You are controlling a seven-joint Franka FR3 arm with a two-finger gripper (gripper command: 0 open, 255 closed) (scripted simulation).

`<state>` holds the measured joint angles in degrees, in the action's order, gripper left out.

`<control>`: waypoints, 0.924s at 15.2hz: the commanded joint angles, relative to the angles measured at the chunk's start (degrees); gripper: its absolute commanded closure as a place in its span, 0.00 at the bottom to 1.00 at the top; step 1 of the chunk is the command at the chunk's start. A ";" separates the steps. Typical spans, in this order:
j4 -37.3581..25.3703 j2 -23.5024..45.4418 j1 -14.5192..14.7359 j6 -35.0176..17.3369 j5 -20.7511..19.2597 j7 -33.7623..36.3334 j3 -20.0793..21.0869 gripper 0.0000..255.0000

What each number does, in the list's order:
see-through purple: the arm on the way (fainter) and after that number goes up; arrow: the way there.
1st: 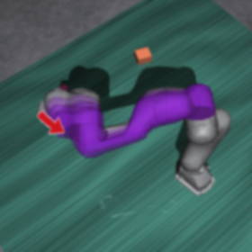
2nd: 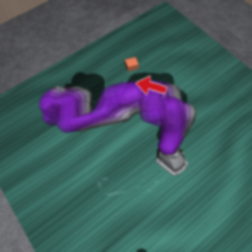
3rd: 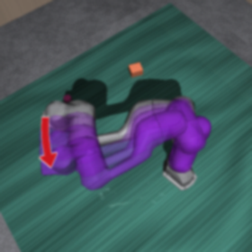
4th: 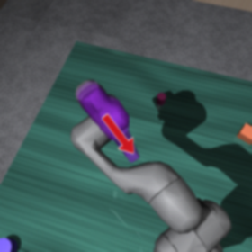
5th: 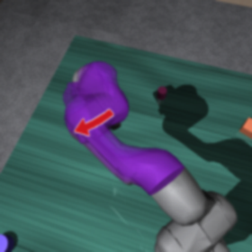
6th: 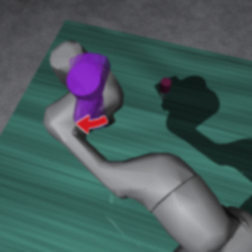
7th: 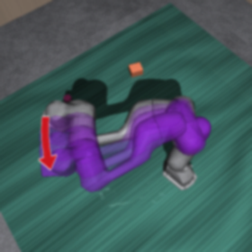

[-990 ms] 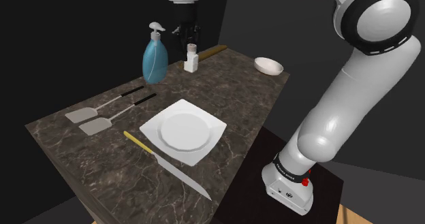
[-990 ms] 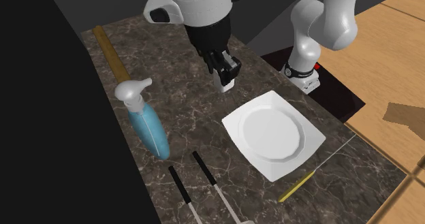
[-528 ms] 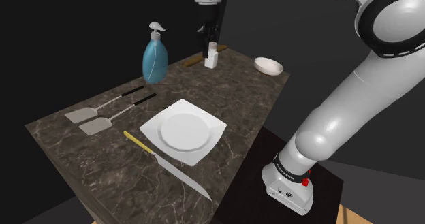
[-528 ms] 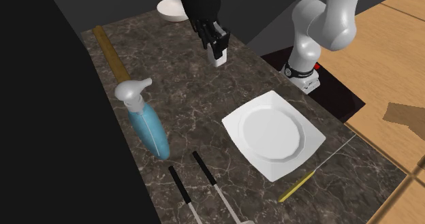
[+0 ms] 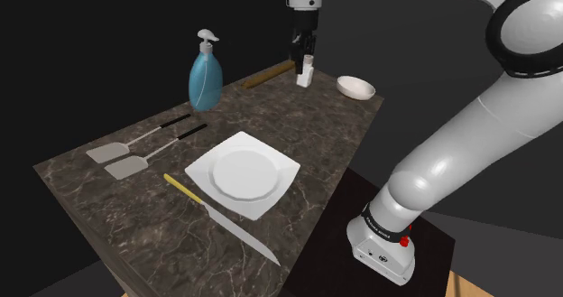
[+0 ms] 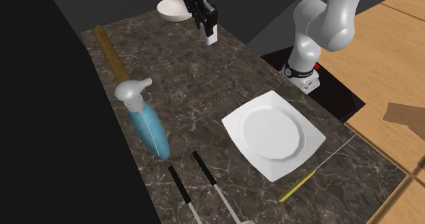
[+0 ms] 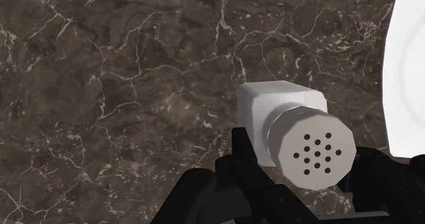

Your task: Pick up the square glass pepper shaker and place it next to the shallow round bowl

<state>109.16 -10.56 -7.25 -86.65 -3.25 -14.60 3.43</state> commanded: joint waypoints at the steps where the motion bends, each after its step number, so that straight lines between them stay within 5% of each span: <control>1: 0.90 -1.11 -1.27 0.01 -0.87 -3.02 -1.73 1.00; 14: -0.35 0.26 -8.95 -2.18 -6.30 -20.84 -12.66 1.00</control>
<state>109.04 -10.43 -15.49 -88.71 -9.09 -33.71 -8.24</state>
